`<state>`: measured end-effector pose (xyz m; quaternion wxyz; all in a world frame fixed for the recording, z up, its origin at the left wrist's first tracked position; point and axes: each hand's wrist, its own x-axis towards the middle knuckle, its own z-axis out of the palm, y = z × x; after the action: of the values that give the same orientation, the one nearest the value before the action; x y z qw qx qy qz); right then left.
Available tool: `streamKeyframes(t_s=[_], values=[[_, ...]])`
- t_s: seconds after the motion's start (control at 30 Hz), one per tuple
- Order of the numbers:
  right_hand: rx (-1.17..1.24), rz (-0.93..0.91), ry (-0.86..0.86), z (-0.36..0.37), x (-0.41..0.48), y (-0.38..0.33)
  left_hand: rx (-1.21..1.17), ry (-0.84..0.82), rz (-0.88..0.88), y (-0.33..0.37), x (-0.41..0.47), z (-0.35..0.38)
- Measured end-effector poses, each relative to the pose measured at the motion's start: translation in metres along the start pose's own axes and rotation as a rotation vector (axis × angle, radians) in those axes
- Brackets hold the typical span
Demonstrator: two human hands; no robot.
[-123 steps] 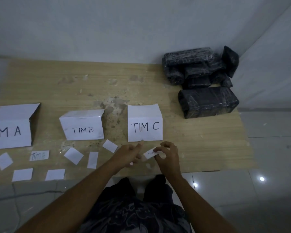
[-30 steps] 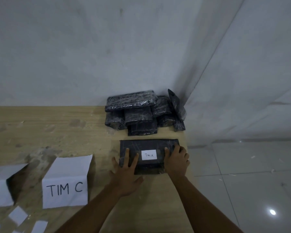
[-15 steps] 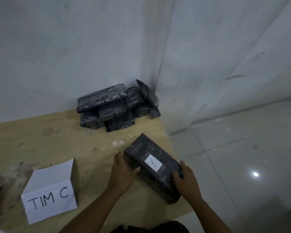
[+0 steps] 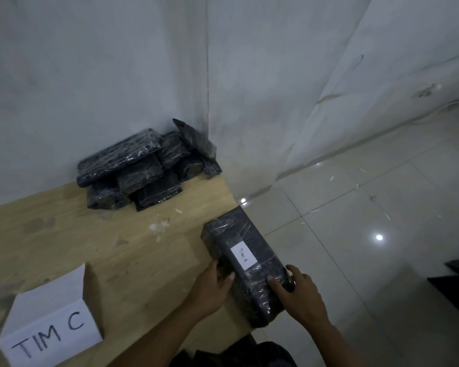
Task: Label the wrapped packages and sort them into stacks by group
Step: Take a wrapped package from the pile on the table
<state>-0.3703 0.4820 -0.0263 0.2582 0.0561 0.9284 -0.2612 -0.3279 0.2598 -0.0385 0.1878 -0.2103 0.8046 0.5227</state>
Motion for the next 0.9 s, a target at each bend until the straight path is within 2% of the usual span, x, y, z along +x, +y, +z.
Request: streamKeyframes(t_s=[0.17, 0.27, 0.37, 0.47, 0.67, 0.9], values=[[-0.170, -0.003, -0.030, -0.012, 0.006, -0.003, 0.026, 0.000, -0.006, 0.000, 0.002, -0.006], [-0.319, -0.014, 0.027, -0.020, 0.008, -0.014, 0.077, 0.025, -0.010, -0.002, 0.004, -0.015], [-0.350, -0.020, 0.109, -0.026, 0.014, -0.032, 0.066, 0.070, -0.023, -0.003, 0.009, -0.026], [-0.279, -0.115, 0.154, -0.024, 0.026, -0.059, 0.021, 0.143, -0.051, -0.005, 0.014, -0.044], [-0.054, -0.360, 0.118, -0.005, 0.053, -0.133, -0.034, 0.256, -0.119, -0.008, 0.030, -0.092], [0.134, -0.435, 0.010, 0.028, 0.087, -0.230, -0.146, 0.436, -0.133, -0.001, 0.052, -0.148]])
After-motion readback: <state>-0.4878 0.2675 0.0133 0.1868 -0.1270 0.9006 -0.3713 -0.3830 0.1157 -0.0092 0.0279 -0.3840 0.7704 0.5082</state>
